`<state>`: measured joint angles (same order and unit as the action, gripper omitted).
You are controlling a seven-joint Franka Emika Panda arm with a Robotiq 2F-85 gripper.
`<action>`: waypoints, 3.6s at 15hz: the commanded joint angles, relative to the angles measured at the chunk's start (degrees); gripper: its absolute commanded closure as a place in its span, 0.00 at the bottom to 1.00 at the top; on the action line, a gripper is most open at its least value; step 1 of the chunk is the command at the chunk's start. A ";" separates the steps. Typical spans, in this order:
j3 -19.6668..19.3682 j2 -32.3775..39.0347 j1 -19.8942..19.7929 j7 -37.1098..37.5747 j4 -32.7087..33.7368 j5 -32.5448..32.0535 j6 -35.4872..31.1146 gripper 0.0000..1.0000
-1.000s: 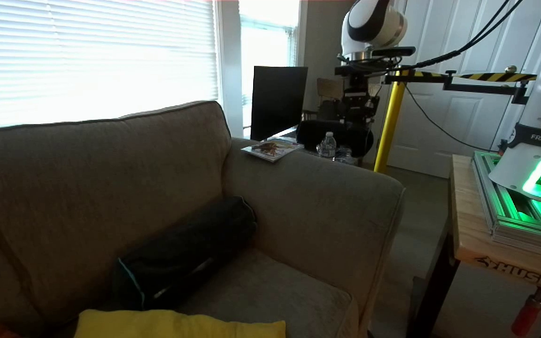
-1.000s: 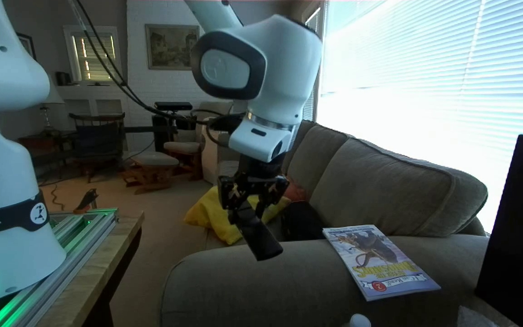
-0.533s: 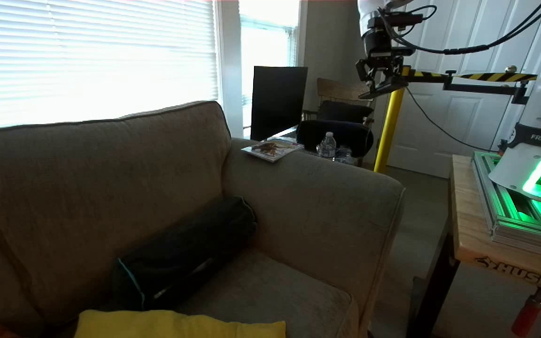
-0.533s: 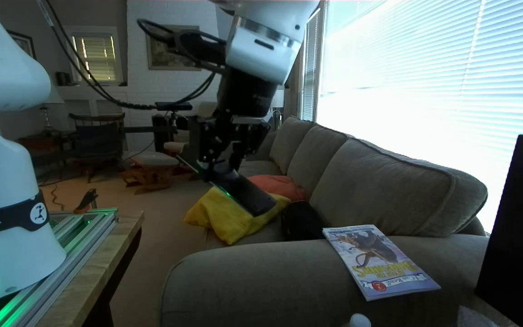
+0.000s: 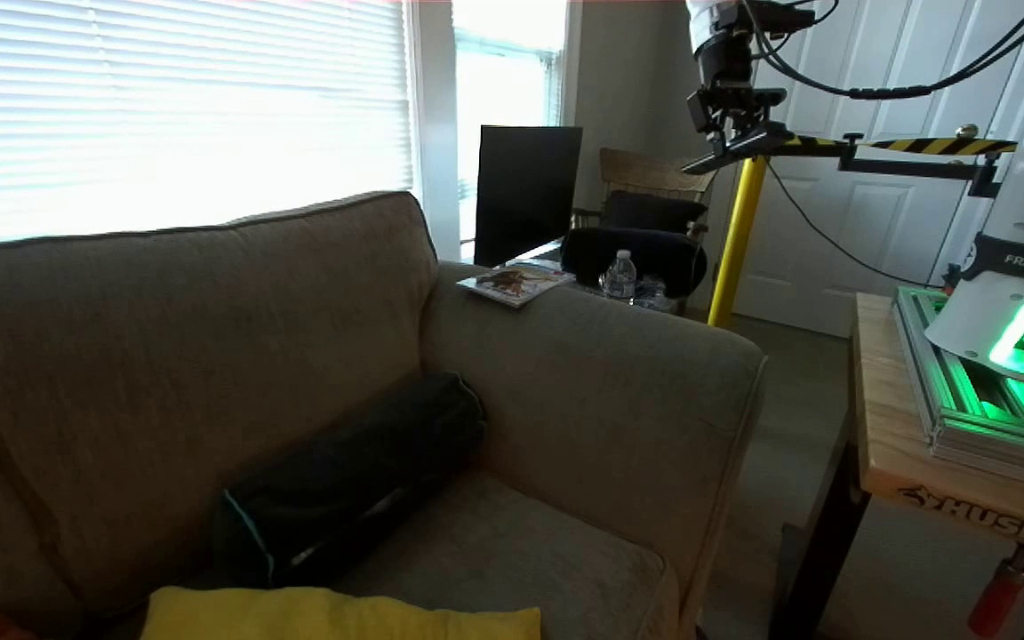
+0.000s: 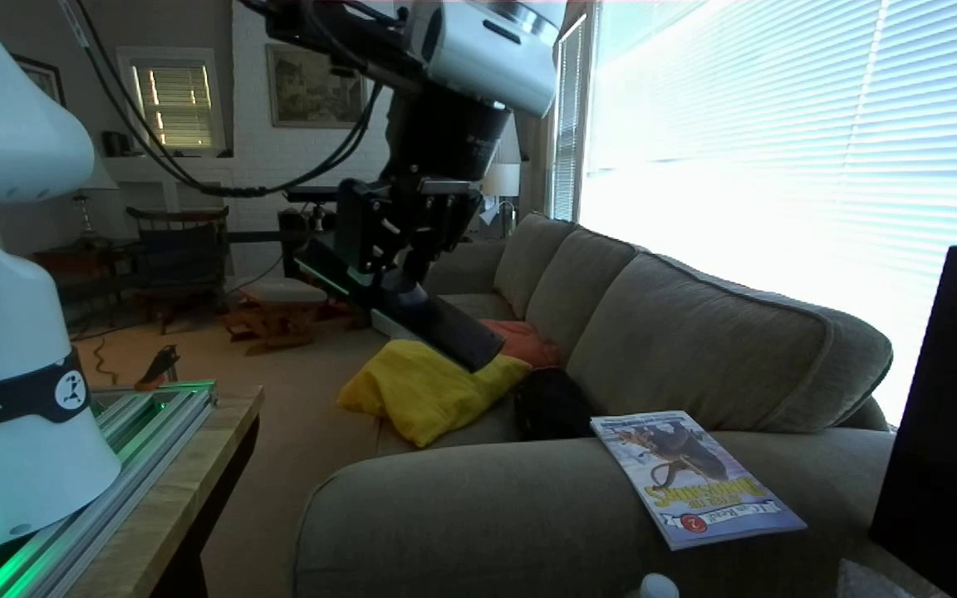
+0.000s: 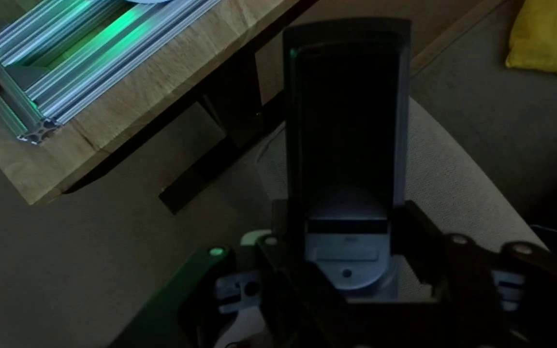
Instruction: Put the black remote on the side table
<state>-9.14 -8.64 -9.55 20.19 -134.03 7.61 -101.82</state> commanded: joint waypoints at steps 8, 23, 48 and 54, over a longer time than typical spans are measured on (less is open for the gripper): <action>-3.52 14.96 -2.67 -15.58 13.69 0.51 -17.56 0.68; -3.11 34.62 -4.60 -23.06 34.95 -5.89 -18.43 0.68; -2.68 60.88 -2.46 -28.00 49.21 -14.93 -34.95 0.68; -3.39 71.05 -1.70 -29.76 58.37 -19.49 -34.68 0.68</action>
<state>-11.49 56.57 -11.51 -9.35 -83.40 -8.81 -137.19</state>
